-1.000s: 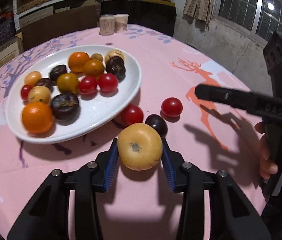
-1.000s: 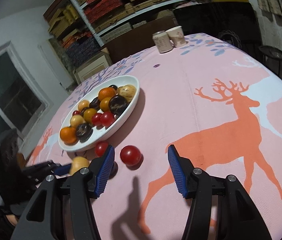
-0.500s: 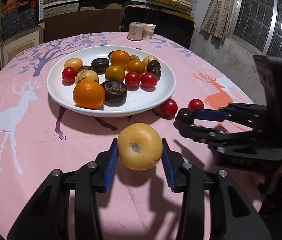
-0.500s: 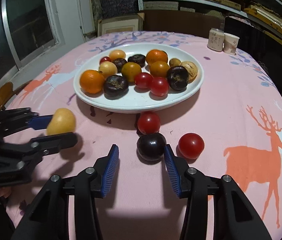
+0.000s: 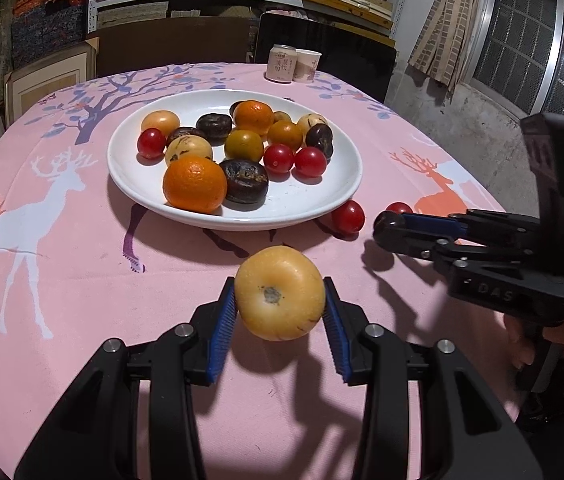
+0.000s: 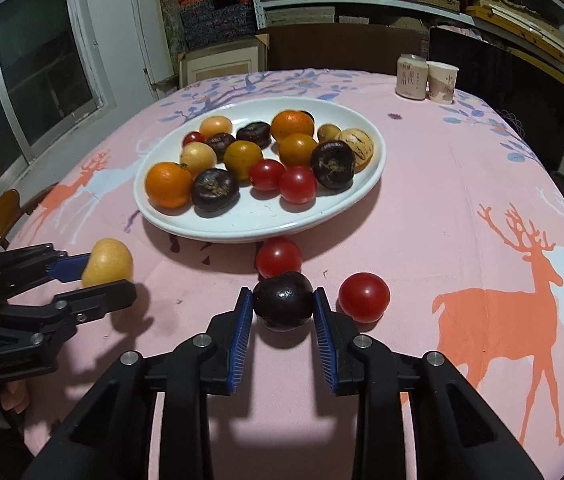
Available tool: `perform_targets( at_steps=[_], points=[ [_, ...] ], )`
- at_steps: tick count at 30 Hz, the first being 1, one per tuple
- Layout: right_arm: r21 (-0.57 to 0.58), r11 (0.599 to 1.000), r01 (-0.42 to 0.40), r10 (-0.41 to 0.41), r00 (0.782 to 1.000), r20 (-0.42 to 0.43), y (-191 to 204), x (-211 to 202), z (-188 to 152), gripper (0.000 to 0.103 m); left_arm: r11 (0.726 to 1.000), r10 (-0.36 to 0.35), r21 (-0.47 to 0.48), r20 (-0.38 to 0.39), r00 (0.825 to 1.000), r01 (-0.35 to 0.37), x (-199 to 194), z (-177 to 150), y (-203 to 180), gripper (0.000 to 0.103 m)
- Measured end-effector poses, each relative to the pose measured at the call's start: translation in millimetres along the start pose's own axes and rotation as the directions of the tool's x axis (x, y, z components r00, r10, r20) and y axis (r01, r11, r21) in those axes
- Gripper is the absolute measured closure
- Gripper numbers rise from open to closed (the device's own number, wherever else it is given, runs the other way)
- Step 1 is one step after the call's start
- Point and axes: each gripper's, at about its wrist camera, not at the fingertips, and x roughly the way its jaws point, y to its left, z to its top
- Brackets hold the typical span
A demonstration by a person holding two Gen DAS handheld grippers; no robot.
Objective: Organize fruits
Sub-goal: 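Grasp a dark plum with the right gripper and place both fruits on the plate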
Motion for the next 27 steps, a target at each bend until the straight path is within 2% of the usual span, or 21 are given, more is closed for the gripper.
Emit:
perform_targets(
  at_steps=[6, 12, 14, 18, 25, 27],
  points=[
    [0.020, 0.999, -0.040, 0.038, 0.997, 0.065, -4.8, -25.1, 14.6, 0.072, 1.000, -0.015, -0.006, 0.021, 1.000, 0.015, -7.1, 15.4, 0.3, 0.062],
    [0.031, 0.997, -0.074, 0.069, 0.990, 0.124, -20.1, -45.9, 57.8, 0.072, 0.999, -0.023, 0.037, 0.046, 0.999, 0.022, -0.9, 54.0, -18.0, 0.062],
    [0.045, 0.995, -0.088, 0.082, 0.990, 0.117, -26.2, -40.8, 70.9, 0.072, 0.999, -0.036, 0.035, 0.034, 0.999, 0.035, 8.8, 63.6, -20.9, 0.062],
    [0.078, 0.991, -0.109, 0.104, 0.992, 0.069, -35.4, -15.5, 87.4, 0.072, 0.999, -0.017, 0.027, -0.001, 1.000, 0.017, 38.1, 77.7, -20.9, 0.062],
    [0.072, 0.992, -0.104, 0.105, 0.995, -0.002, -34.3, 27.2, 90.5, 0.070, 1.000, -0.007, 0.010, -0.058, 0.998, 0.008, 71.4, 84.3, -15.1, 0.062],
    [0.067, 0.992, -0.110, 0.110, 0.994, 0.000, -33.4, 29.3, 88.8, 0.063, 1.000, -0.006, 0.005, -0.045, 0.999, 0.006, 69.9, 83.7, -12.6, 0.046]
  ],
)
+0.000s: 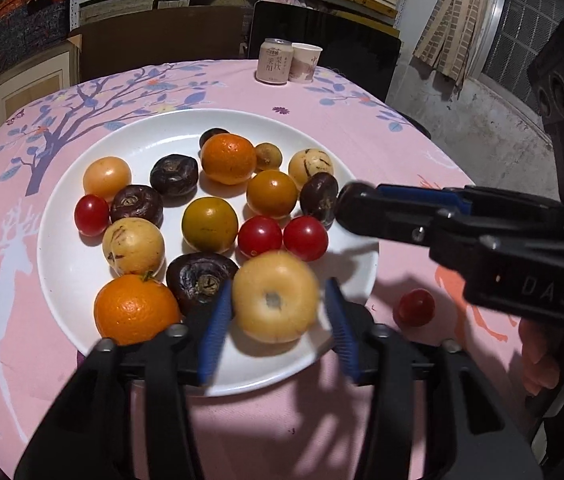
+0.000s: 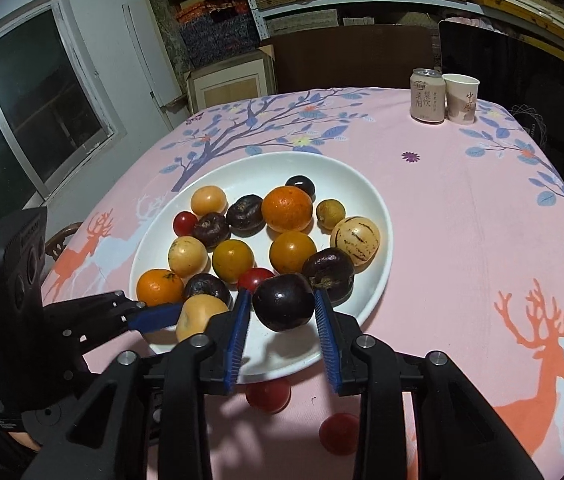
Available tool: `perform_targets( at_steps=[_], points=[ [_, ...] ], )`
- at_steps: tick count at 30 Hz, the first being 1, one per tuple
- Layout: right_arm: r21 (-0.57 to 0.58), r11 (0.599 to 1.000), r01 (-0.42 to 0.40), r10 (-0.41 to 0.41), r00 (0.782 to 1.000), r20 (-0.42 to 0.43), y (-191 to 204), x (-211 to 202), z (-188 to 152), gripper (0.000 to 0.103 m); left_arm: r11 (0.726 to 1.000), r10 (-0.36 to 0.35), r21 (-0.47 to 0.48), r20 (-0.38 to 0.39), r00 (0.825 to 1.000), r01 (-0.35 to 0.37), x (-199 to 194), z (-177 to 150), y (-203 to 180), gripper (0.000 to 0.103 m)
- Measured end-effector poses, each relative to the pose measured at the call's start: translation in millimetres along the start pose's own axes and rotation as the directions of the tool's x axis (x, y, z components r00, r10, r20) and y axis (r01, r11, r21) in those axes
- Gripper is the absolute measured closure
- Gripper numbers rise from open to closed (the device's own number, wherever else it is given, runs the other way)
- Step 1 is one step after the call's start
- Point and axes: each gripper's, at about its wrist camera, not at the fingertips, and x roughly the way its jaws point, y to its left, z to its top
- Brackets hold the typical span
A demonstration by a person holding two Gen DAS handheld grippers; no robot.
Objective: Organize fruits
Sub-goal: 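Grasp a dark plum with the right gripper and place both fruits on the plate, then grasp a red tomato with the right gripper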
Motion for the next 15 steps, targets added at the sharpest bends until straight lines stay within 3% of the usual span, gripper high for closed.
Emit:
perform_targets(
  at_steps=[7, 11, 15],
  points=[
    [0.032, 0.999, -0.007, 0.005, 0.998, 0.061, -5.9, -23.3, -9.9, 0.063, 0.998, 0.033, 0.044, 0.086, 0.996, -0.037, -30.7, -8.5, -6.5, 0.034],
    [0.034, 0.999, 0.026, -0.028, 0.997, 0.067, -9.9, -39.0, -29.9, 0.063, 0.995, 0.021, 0.093, 0.068, 0.997, -0.027, -40.9, -31.8, -16.0, 0.034],
    [-0.029, 0.995, 0.093, -0.093, 0.996, 0.011, -9.4, -35.7, -60.4, 0.063, 0.993, 0.021, 0.115, 0.021, 1.000, -0.023, -41.4, -57.3, -21.5, 0.034]
  ],
)
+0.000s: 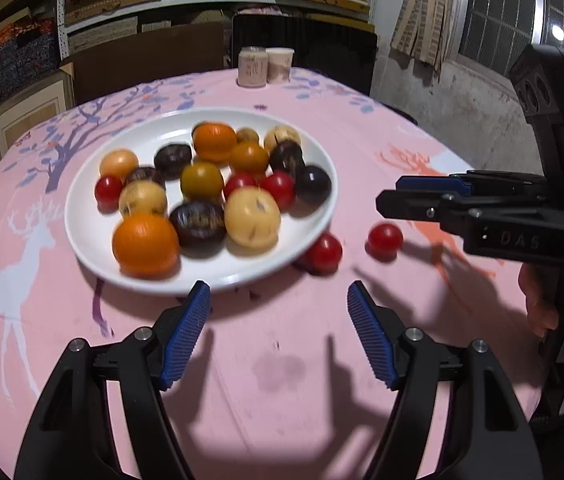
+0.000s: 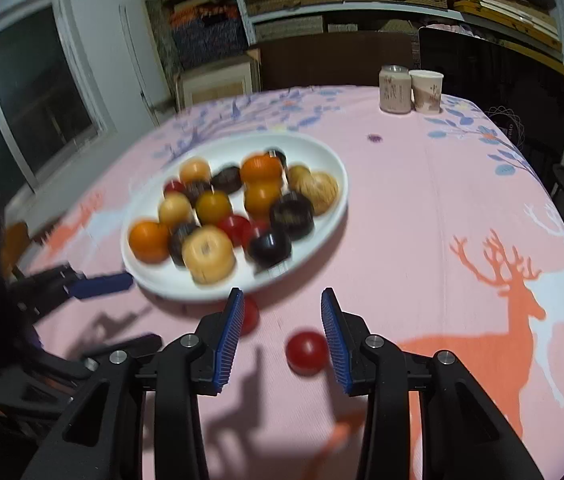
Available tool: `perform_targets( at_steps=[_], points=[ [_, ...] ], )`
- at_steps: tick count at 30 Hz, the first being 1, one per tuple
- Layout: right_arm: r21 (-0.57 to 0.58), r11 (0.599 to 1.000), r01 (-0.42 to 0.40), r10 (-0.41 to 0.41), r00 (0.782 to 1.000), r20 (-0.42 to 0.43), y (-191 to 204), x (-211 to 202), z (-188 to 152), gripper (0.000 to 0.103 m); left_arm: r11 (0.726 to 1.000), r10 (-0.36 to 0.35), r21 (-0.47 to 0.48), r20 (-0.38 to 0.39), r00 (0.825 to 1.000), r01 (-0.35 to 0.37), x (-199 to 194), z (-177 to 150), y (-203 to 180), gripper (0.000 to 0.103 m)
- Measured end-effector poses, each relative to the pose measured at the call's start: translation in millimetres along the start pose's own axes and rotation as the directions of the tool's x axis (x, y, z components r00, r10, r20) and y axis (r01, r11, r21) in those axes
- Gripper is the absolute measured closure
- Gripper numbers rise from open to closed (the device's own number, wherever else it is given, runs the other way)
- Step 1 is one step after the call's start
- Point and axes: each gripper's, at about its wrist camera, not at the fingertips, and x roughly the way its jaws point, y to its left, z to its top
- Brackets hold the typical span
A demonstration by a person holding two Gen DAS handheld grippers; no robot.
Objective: Organize fruits
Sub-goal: 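Grasp a red tomato with the right gripper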
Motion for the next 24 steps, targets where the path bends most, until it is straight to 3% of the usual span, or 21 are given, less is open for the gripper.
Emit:
perform_targets(
  at_steps=[4, 10, 24],
  points=[
    [-0.077, 0.995, 0.061, -0.064, 0.997, -0.033, 6.7, 9.4, -20.7, 0.063, 1.000, 0.001, -0.006, -0.024, 1.000, -0.001, 1.9, -11.0, -2.0, 0.034],
    [-0.056, 0.994, 0.094, -0.097, 0.994, -0.059, 1.2, 24.5, -20.1, 0.063, 1.000, -0.002, -0.019, -0.020, 1.000, 0.001, -3.6, -13.2, -6.8, 0.034],
    [-0.054, 0.994, 0.095, -0.099, 0.993, -0.070, 2.5, 29.1, -20.5, 0.063, 0.999, 0.009, -0.040, -0.031, 0.999, -0.011, -1.7, -14.1, -7.9, 0.034]
  ],
)
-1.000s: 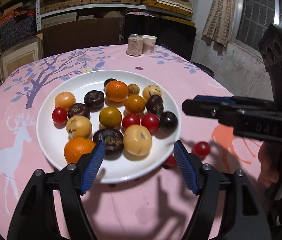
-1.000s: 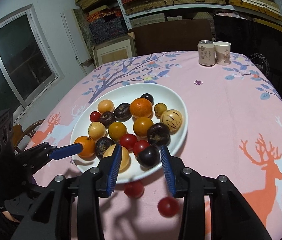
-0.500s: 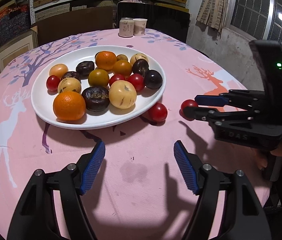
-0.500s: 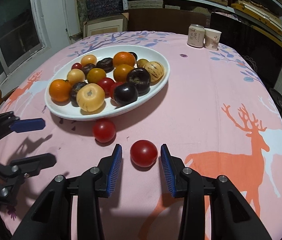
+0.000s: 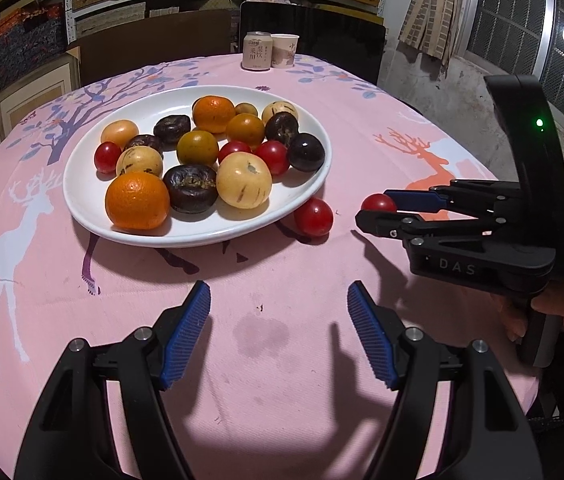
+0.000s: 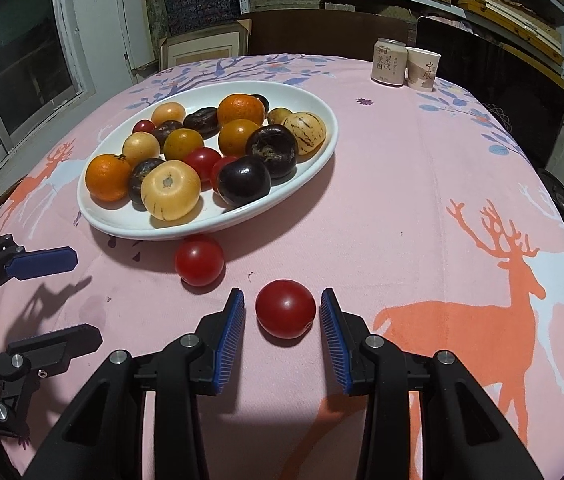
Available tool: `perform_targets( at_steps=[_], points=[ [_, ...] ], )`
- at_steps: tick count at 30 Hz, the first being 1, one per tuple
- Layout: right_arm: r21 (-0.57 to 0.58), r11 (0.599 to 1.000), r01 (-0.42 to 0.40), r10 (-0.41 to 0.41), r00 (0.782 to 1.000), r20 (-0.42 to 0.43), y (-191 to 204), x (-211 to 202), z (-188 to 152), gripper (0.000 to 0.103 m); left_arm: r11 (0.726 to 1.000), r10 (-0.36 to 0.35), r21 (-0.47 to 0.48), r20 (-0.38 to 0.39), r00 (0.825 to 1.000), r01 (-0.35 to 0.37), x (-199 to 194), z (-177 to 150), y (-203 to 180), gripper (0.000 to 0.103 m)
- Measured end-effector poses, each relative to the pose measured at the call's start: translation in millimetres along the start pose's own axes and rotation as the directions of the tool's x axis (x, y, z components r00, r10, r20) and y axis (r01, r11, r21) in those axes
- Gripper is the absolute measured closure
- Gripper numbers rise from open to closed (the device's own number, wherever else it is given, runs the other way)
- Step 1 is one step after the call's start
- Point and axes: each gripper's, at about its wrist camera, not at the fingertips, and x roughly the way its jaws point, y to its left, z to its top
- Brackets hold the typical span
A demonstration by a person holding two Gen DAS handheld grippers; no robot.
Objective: Organize fruits
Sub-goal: 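Grasp a red tomato with the right gripper, then grasp the last red tomato with the left gripper while the right gripper holds its tomato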
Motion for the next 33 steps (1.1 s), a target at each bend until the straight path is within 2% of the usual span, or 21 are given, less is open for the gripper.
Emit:
perform_targets(
  at_steps=[2, 5, 11, 16, 22, 24, 29, 31, 32, 33],
  points=[
    [-0.002, 1.000, 0.000, 0.000, 1.000, -0.006, 1.2, 1.6, 0.6, 0.063, 1.000, 0.003, -0.003, 0.000, 1.000, -0.003, -0.2, 0.0, 0.7, 0.034],
    [-0.006, 1.000, 0.016, -0.016, 1.000, -0.007, 1.8, 2.8, 0.2, 0.073, 1.000, 0.007, -0.007, -0.002, 1.000, -0.007, -0.2, -0.7, 1.1, 0.034],
    [0.068, 0.998, 0.002, -0.004, 1.000, 0.030, -13.1, -10.4, -1.1, 0.074, 0.999, 0.018, -0.031, -0.012, 1.000, -0.019, 4.4, 3.8, -1.9, 0.034],
    [0.127, 0.992, -0.026, 0.013, 0.995, 0.099, -25.1, -36.4, -6.0, 0.074, 0.990, 0.073, -0.121, -0.026, 0.997, -0.076, 21.8, 16.0, -15.4, 0.034],
    [0.162, 0.985, -0.056, 0.030, 0.987, 0.159, -36.0, -64.2, -13.7, 0.073, 0.980, 0.152, -0.118, -0.069, 0.986, -0.159, 53.2, 32.7, -43.4, 0.034],
    [0.167, 0.984, -0.063, 0.035, 0.986, 0.166, -39.1, -69.1, -16.5, 0.073, 0.973, 0.190, -0.122, -0.066, 0.980, -0.197, 59.8, 38.3, -46.5, 0.034],
    [0.178, 0.982, -0.070, 0.042, 0.987, 0.158, -44.9, -68.0, -24.3, 0.073, 0.948, 0.234, -0.200, -0.088, 0.968, -0.247, 73.7, 47.7, -45.5, 0.038],
    [0.182, 0.981, -0.072, 0.045, 0.987, 0.152, -45.4, -66.6, -26.7, 0.073, 0.945, 0.235, -0.215, -0.076, 0.969, -0.246, 72.6, 47.0, -45.5, 0.038],
    [0.184, 0.980, -0.075, 0.047, 0.987, 0.151, -45.7, -65.7, -27.4, 0.073, 0.944, 0.227, -0.228, -0.066, 0.972, -0.236, 70.2, 45.9, -43.1, 0.042],
    [0.185, 0.980, -0.078, 0.050, 0.987, 0.151, -45.7, -64.8, -27.5, 0.073, 0.941, 0.216, -0.254, -0.054, 0.975, -0.223, 66.4, 44.2, -38.4, 0.057]
  ],
)
